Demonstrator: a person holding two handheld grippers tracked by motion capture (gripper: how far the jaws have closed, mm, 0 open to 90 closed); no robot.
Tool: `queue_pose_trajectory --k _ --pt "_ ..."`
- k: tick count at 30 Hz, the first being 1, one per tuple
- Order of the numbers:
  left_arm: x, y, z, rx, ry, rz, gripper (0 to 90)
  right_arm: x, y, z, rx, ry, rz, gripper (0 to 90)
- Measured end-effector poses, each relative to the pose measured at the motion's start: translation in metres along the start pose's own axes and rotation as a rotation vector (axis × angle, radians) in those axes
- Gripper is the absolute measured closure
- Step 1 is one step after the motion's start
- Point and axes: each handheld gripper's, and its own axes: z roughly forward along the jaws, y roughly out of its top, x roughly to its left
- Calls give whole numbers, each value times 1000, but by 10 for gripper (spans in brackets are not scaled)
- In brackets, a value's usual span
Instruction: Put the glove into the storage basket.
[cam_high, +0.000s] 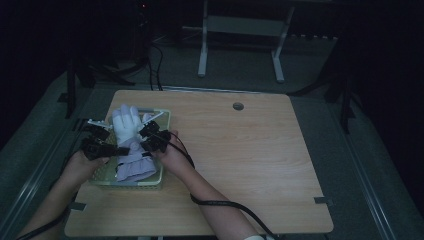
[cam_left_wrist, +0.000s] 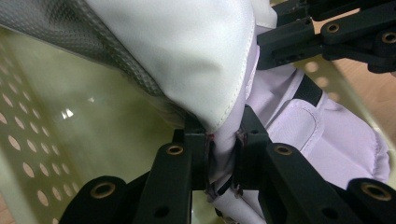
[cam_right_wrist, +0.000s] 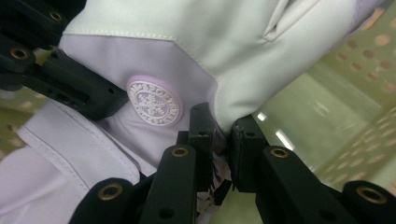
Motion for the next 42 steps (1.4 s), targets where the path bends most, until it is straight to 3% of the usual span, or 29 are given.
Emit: queue_pose_trajectory --k 6,12,15,17,23,25,29,34,37,39,42 --pt "6 -2 15 64 28 -29 786 3 1 21 82 -41 -23 809" --pt "11 -5 20 66 42 -57 750 7 2 30 114 -76 -8 761" --pt "13 -6 22 76 61 -84 695 8 2 30 97 -103 -17 671" --pt "12 -5 24 81 98 -96 637 7 2 26 54 -102 -5 570" --pt "8 -1 30 94 175 -116 502 4 4 11 3 -70 -2 487" --pt "5 -1 29 76 201 -99 459 1 3 6 -10 -54 4 459" --pt "3 -5 23 12 206 -94 339 -8 -3 -4 -45 -35 21 381" --pt "-5 -11 12 -113 215 -37 158 -18 -13 -16 -95 13 0 249" --pt "-12 -14 8 -180 224 -1 132 -25 -17 -22 -115 49 17 140" --pt "-17 -14 7 -208 210 4 42 -29 -20 -26 -121 56 10 140" --pt "-27 -15 7 -227 221 26 21 -33 -23 -32 -144 66 0 138"
